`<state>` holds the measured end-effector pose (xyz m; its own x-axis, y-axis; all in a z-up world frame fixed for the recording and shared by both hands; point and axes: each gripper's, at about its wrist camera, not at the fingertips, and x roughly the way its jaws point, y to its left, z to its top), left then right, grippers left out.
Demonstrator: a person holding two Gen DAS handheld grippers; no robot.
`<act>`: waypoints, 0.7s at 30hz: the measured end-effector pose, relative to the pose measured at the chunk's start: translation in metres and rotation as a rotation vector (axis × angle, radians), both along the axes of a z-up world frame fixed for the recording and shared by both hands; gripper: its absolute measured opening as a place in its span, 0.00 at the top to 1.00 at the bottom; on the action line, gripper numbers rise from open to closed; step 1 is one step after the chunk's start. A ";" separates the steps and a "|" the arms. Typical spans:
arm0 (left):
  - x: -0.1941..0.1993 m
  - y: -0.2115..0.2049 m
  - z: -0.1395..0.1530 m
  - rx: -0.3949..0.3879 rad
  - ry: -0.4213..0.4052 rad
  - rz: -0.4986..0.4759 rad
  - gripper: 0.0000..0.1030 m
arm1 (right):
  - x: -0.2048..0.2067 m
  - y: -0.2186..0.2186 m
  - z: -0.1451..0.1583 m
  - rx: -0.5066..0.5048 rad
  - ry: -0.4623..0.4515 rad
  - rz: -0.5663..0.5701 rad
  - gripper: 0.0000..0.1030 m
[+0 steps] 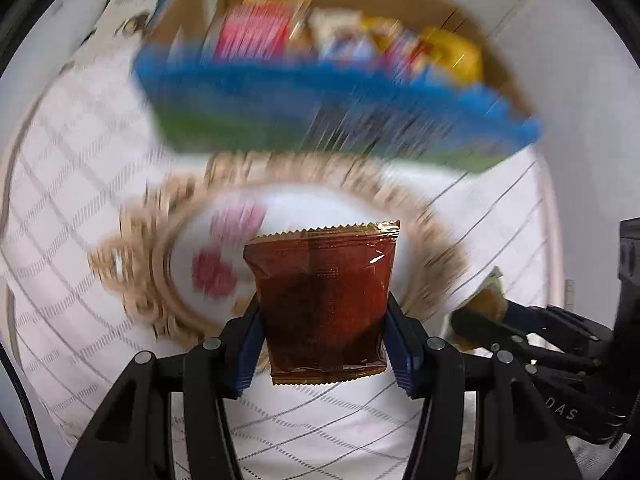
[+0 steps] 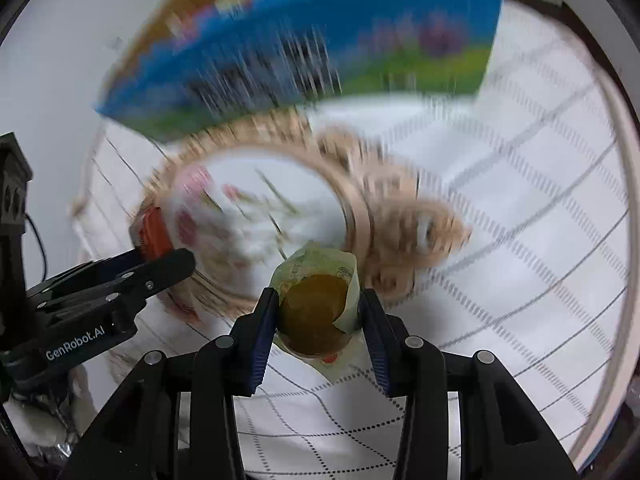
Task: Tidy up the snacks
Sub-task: 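Carry brown packet with left tool while right tool carries wrapped egg into box, release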
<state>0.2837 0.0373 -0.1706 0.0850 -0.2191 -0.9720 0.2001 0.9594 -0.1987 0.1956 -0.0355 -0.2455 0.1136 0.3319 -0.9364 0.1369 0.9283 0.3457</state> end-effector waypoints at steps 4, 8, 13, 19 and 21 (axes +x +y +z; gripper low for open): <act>0.053 -0.026 0.050 -0.062 -0.061 -0.028 0.50 | 0.040 -0.018 0.064 0.039 -0.100 -0.002 0.57; 0.112 -0.029 0.073 -0.043 -0.093 -0.046 0.50 | 0.097 -0.028 0.105 0.015 -0.174 0.019 0.57; 0.191 -0.026 0.061 -0.002 -0.018 -0.017 0.49 | 0.182 -0.041 0.116 -0.051 -0.184 0.046 0.57; 0.239 -0.031 0.019 0.068 0.086 -0.008 0.49 | 0.243 -0.036 0.076 -0.084 -0.081 0.082 0.57; 0.248 -0.033 0.004 0.080 0.121 -0.013 0.49 | 0.251 -0.033 0.060 -0.090 -0.043 0.092 0.56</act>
